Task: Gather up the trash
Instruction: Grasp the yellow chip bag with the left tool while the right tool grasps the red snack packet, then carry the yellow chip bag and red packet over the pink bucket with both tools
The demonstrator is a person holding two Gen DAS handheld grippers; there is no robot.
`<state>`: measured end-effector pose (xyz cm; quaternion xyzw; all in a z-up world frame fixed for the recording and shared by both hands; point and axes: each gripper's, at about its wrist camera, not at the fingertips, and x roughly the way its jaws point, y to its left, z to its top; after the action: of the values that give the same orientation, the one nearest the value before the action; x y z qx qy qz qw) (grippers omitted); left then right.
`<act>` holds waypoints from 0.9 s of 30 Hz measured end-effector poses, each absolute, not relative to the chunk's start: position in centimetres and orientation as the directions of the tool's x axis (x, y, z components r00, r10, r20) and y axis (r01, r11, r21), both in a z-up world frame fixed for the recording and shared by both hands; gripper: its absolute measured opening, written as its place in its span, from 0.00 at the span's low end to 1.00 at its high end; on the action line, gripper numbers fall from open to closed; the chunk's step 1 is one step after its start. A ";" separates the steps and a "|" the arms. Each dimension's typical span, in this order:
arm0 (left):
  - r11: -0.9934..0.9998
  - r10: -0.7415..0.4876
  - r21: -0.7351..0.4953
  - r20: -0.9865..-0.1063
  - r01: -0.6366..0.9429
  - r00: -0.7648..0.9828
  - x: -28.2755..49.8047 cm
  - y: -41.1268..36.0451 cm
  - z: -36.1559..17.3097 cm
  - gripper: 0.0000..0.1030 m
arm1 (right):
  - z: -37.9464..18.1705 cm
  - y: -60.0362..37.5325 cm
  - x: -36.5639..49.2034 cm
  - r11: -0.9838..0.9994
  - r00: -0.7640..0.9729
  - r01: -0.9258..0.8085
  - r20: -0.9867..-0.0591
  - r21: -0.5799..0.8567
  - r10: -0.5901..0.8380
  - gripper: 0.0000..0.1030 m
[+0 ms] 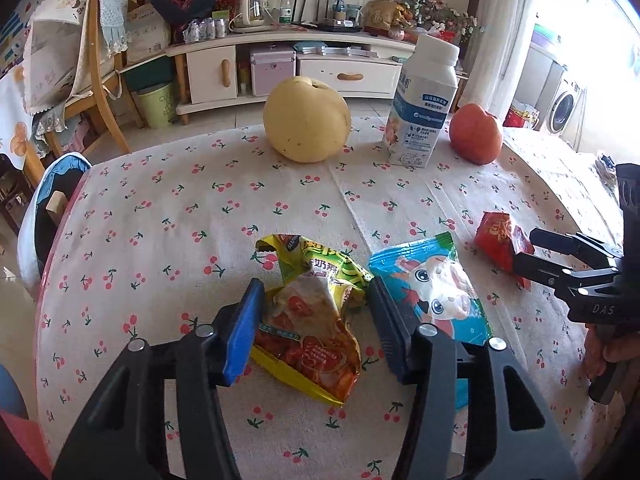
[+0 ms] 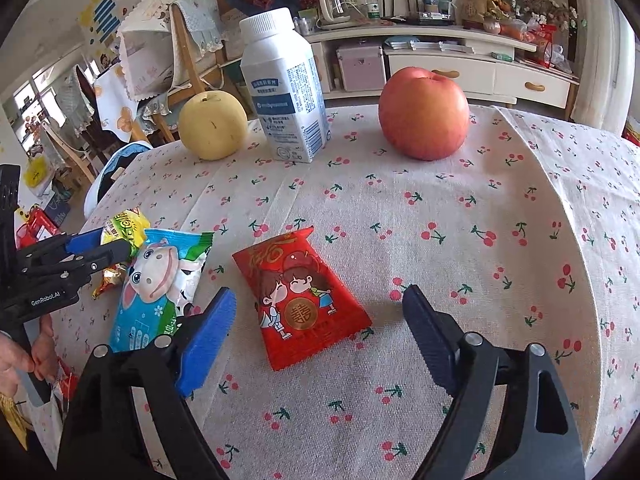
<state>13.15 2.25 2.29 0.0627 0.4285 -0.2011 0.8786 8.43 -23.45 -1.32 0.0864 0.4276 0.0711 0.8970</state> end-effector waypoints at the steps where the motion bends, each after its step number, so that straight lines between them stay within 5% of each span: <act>1: 0.911 -0.298 -0.059 -0.778 0.408 0.553 13.1 2.2 2.3 0.49 | -1.3 -23.3 8.5 0.977 0.625 -0.056 -0.756 0.208 0.197 0.79; 11: 0.919 -0.272 -0.036 -0.776 0.392 0.568 12.5 1.7 2.3 0.37 | -1.3 -21.9 8.6 0.984 0.615 -0.112 -0.768 0.138 0.178 0.54; 27: 0.945 -0.241 -0.038 -0.756 0.326 0.609 9.8 3.2 3.7 0.21 | -0.5 -19.3 7.4 0.987 0.644 -0.158 -0.755 0.031 0.126 0.48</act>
<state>9.79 3.16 3.68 0.0518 0.4129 -0.1583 0.8954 7.41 -19.32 -0.51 -0.0190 0.4148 0.0785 0.9063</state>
